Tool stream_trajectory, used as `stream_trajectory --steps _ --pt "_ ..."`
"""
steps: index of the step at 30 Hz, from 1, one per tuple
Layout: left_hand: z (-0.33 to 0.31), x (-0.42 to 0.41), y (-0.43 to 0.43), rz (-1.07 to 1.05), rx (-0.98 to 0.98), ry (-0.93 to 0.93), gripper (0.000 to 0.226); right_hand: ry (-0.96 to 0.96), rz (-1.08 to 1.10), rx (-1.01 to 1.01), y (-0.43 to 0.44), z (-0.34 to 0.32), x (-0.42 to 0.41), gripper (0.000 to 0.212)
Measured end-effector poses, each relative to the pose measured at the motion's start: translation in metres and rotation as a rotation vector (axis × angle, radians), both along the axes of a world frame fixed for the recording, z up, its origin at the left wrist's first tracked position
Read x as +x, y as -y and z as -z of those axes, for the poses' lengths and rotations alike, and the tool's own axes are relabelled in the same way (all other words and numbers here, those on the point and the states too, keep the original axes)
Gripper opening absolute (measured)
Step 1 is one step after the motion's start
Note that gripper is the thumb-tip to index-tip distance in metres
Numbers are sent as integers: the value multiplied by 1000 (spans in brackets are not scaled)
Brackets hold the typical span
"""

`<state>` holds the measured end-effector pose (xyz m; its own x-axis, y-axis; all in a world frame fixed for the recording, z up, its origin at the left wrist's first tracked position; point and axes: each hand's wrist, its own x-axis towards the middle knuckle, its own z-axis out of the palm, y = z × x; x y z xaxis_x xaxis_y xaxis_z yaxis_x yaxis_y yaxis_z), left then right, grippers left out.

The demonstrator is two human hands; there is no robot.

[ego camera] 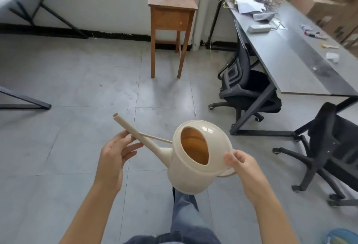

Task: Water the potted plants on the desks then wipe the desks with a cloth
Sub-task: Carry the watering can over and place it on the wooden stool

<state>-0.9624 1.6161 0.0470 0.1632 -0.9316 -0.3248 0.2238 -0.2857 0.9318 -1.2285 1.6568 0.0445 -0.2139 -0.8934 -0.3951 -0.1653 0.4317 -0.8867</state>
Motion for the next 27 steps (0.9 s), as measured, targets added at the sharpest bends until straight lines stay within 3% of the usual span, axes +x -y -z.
stream_trajectory --steps 8,19,23,27 --pt "-4 -70 139 -131 -39 -14 29 66 -166 13 167 -5 -69 68" --pt "-7 -101 302 -231 -79 3 26 30 -283 68 369 -1 -98 67" --pt "1 -98 373 -217 -95 -32 37 1 -317 42 449 -1 -98 88" --pt "2 -92 462 -193 -116 -51 30 16 -287 9 529 -6 -98 97"
